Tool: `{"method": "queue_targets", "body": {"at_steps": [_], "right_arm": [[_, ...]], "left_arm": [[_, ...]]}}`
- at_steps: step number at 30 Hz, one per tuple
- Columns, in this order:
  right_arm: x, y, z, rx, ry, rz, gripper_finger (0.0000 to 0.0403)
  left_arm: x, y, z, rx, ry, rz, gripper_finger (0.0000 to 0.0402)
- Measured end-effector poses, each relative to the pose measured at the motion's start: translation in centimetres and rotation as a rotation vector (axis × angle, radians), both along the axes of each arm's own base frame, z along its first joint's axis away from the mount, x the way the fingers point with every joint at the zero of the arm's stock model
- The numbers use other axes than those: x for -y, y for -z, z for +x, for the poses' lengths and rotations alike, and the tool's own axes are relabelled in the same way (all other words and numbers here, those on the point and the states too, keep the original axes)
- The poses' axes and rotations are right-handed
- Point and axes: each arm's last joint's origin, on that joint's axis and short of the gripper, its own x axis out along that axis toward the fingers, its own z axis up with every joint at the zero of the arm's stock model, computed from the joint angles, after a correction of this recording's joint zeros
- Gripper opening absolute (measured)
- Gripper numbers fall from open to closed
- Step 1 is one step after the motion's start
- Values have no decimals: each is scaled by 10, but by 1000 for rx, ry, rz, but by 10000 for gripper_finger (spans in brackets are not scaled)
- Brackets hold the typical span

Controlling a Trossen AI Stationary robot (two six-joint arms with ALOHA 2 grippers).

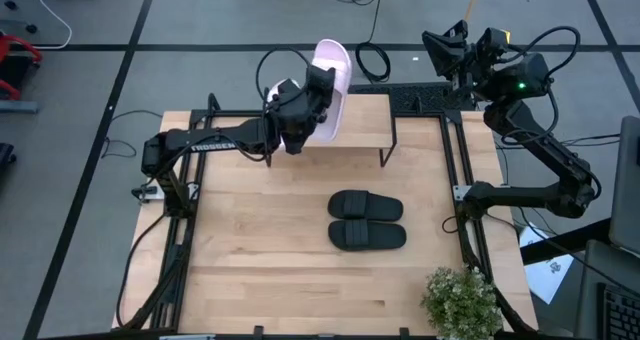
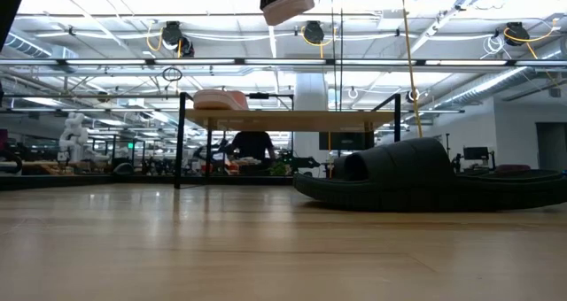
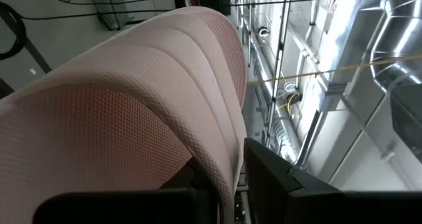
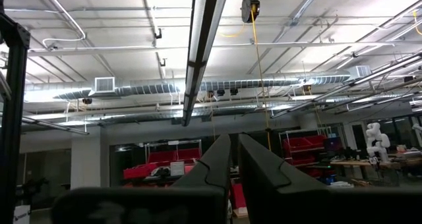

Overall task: Pick and place slides into the shelf
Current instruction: Put the pink slides on the shelf

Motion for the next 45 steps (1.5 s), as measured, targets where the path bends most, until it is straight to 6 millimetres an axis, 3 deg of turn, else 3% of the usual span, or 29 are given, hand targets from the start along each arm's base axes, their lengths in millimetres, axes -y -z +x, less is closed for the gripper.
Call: {"method": "queue_targets", "body": {"at_steps": [7, 12, 17, 21, 36, 45], "right_arm": [[0, 0, 0, 0, 0, 0, 22], [0, 0, 0, 0, 0, 0, 22], [0, 0, 0, 0, 0, 0, 22], [0, 0, 0, 1, 1, 0, 22], [0, 0, 0, 7, 12, 7, 22], [1, 1, 1, 8, 2, 44, 22]], "left_arm": [[-2, -9, -1, 94, 56, -1, 63], [-5, -42, -9, 111, 81, 54, 63], [-2, -74, -24, 18, -2, 50, 63], [1, -83, -34, -7, -77, 4, 63], [-9, -47, -35, -119, -65, -192, 63], [-21, -6, -5, -120, -37, -321, 63]]}}
